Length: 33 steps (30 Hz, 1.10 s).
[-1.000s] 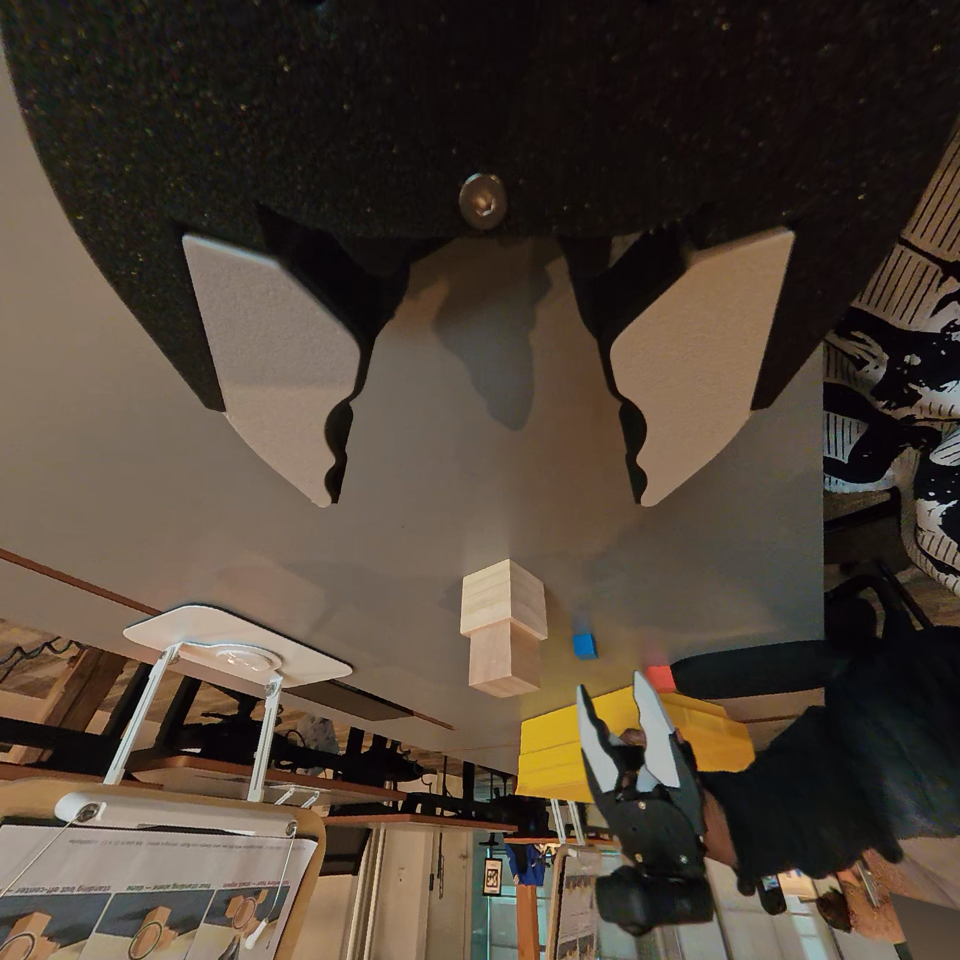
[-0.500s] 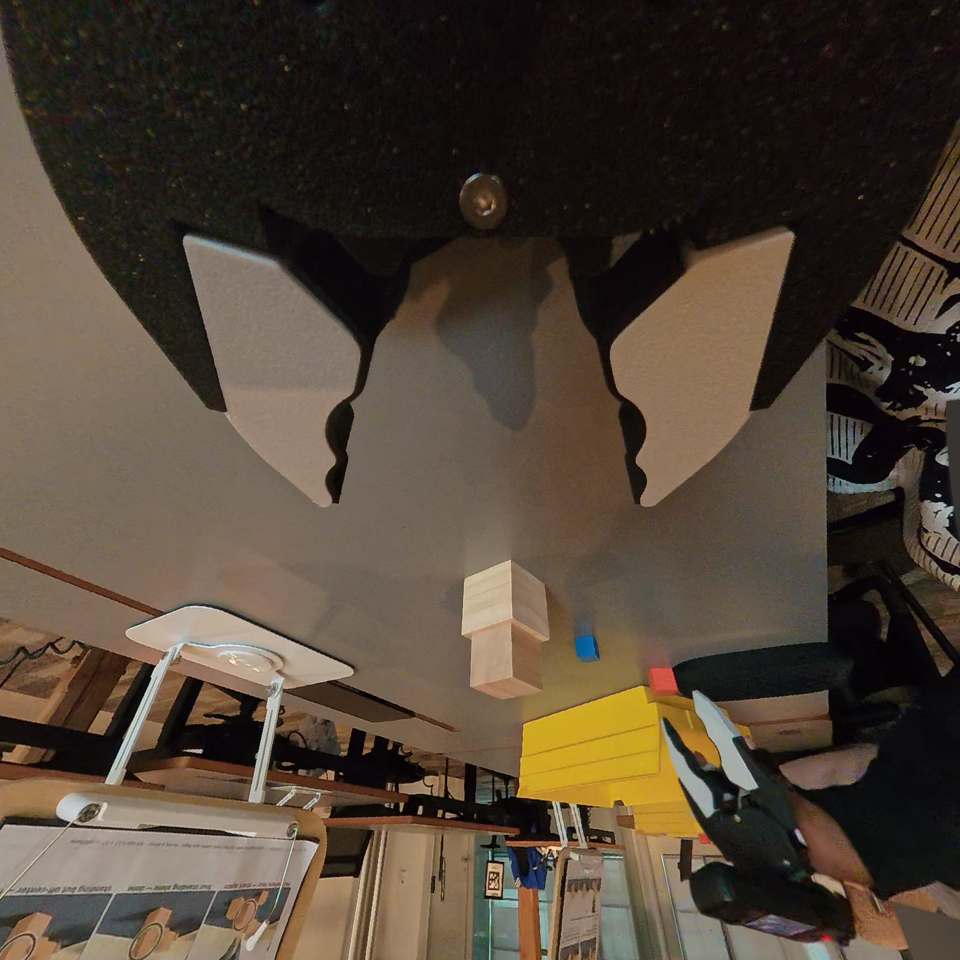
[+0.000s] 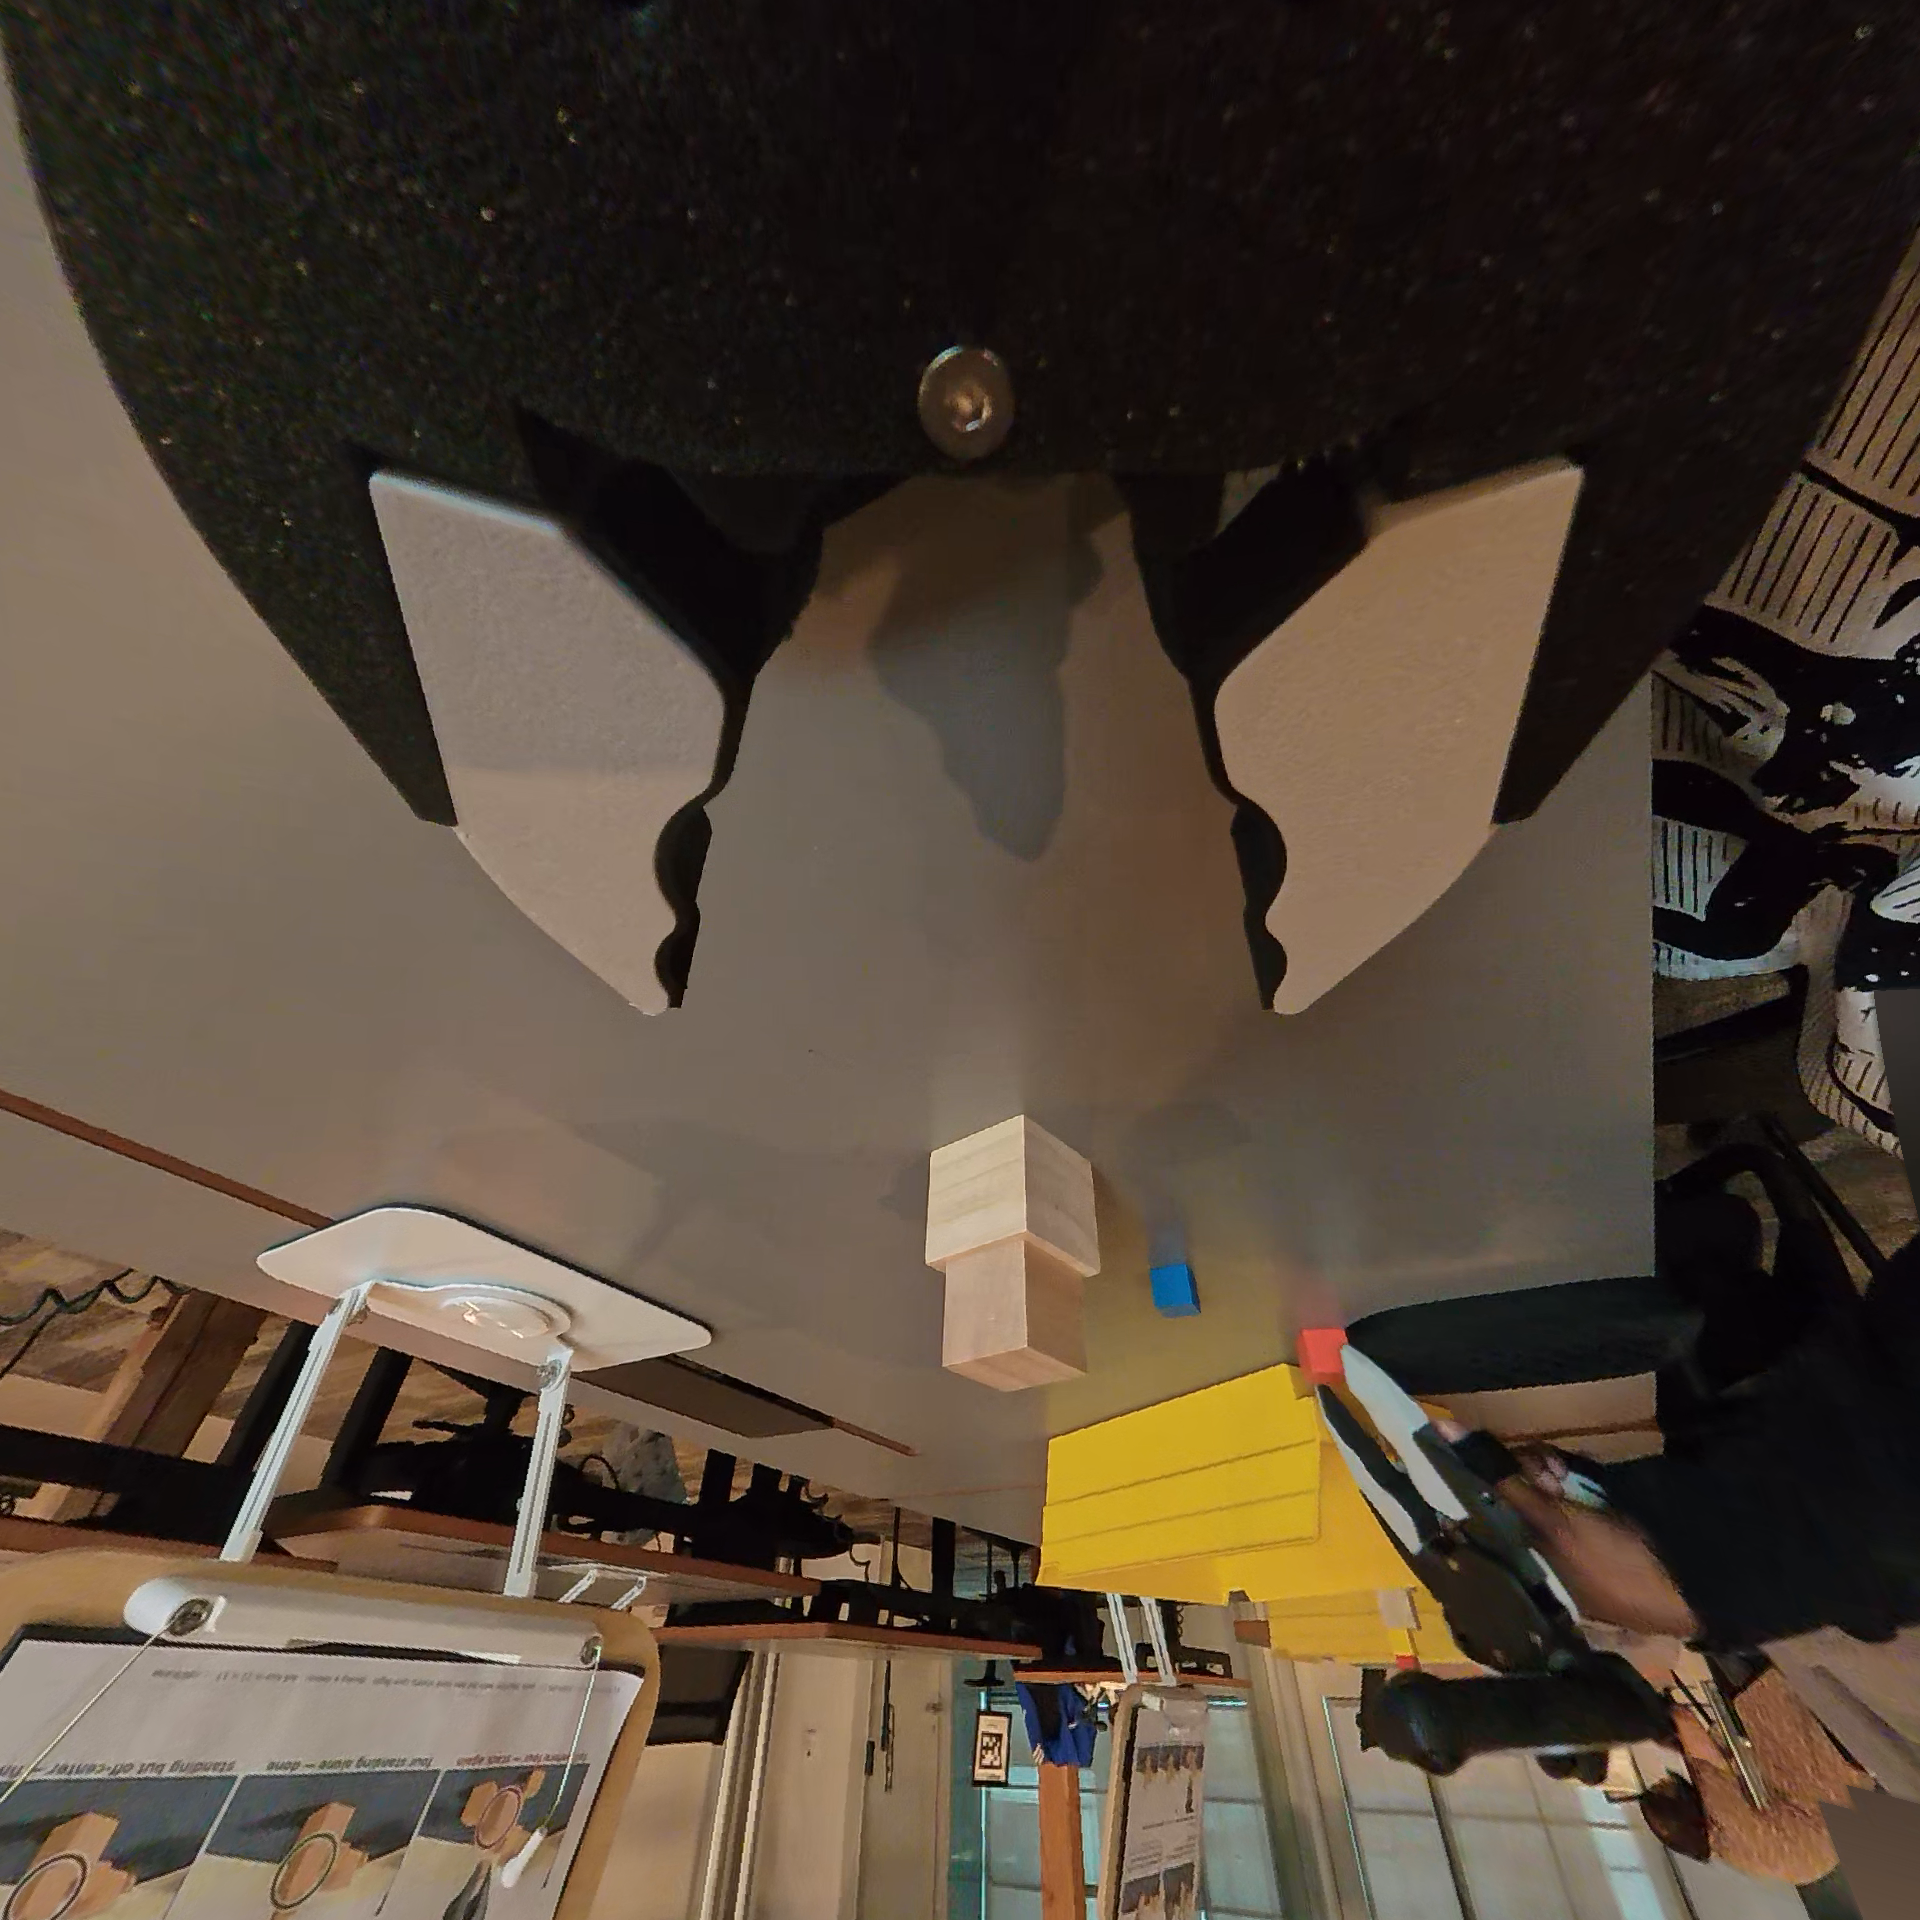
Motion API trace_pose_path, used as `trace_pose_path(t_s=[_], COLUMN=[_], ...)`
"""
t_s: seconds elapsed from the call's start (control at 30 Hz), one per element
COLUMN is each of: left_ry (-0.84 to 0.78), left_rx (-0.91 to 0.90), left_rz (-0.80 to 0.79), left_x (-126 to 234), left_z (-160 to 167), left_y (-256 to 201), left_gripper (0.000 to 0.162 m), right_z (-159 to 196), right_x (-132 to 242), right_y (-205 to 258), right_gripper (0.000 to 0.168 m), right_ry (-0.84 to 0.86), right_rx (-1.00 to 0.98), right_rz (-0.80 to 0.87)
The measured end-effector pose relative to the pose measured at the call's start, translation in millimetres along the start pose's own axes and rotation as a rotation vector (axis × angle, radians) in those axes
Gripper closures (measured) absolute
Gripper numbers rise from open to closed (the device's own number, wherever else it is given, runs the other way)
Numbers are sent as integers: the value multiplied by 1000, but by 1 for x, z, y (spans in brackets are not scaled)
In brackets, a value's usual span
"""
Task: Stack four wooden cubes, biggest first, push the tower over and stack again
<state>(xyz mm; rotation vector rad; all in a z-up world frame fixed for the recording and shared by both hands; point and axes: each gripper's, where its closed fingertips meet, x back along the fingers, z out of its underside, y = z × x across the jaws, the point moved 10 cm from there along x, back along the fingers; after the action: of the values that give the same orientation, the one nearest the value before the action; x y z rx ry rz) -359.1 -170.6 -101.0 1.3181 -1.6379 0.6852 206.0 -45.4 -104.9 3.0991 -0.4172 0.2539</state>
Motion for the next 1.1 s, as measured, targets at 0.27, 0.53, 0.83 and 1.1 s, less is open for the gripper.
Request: trace_pose_path(t_s=[0.27, 0.53, 0.83, 1.1], left_ry=[-87, -170, -167, -95], left_rx=[-99, -461, -742, -842], left_rz=[38, 171, 328, 375], left_x=[18, 54, 40, 10], left_z=[-23, -115, -206, -240], left_y=[-8, -69, -143, -161], left_gripper=[135, 135, 135, 135], right_z=[0, 0, -1, -1], right_x=[0, 1, 1, 1], right_y=[0, 0, 1, 0], right_gripper=[68, 70, 70, 70], right_ry=[1, -6, -12, -13], right_rx=[-4, 1, 2, 0], right_rz=[-1, -6, -9, -11])
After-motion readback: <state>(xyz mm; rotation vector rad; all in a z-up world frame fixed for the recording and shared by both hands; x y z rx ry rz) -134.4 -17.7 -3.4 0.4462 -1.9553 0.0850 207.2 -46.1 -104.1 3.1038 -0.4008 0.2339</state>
